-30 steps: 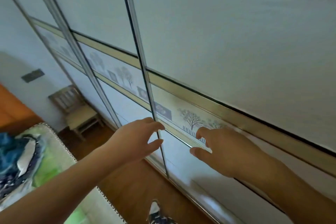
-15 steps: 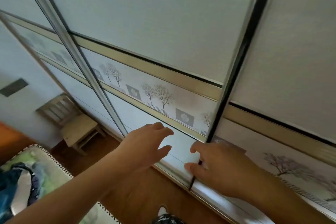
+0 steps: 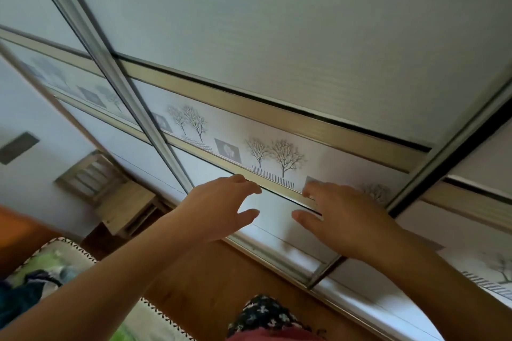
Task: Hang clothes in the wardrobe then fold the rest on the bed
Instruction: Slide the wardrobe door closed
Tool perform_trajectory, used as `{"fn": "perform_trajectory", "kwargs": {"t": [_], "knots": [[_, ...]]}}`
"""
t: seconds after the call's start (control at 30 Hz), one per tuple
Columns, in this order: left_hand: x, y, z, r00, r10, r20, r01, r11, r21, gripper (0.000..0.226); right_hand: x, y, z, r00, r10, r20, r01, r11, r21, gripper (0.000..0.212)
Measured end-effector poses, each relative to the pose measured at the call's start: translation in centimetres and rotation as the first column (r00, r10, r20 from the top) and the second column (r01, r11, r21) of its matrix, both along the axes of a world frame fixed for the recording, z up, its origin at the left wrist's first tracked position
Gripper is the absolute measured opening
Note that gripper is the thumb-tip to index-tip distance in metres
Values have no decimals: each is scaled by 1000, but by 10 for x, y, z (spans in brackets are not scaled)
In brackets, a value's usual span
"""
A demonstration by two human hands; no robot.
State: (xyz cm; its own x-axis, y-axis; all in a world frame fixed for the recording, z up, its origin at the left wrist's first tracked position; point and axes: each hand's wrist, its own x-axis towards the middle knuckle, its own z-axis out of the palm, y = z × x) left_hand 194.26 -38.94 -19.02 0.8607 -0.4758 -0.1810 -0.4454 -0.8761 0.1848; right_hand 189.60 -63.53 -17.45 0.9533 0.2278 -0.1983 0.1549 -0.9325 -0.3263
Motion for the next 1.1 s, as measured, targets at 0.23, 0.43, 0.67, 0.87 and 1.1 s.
{"fn": "perform_trajectory", "kwargs": {"t": [0.23, 0.43, 0.67, 0.87, 1.1], "knots": [[66, 51, -5, 992, -123, -12, 124, 992, 22, 47, 40, 37, -10, 985, -171, 29, 173, 981, -83, 50], [135, 109, -12, 964, -266, 10, 266, 964, 31, 46, 80, 114, -19, 938, -340, 68, 342, 939, -36, 45], [178, 158, -2, 936, -346, 62, 349, 936, -42, 41, 102, 186, -7, 848, -428, 312, 455, 891, -14, 44], [190, 169, 4, 912, -375, 167, 399, 904, -154, 44, 124, 205, 5, 431, -204, 879, 373, 927, 33, 54], [196, 179, 13, 898, -350, 266, 415, 876, -246, 42, 155, 178, -9, 450, -70, 890, 596, 766, -241, 83]]}}
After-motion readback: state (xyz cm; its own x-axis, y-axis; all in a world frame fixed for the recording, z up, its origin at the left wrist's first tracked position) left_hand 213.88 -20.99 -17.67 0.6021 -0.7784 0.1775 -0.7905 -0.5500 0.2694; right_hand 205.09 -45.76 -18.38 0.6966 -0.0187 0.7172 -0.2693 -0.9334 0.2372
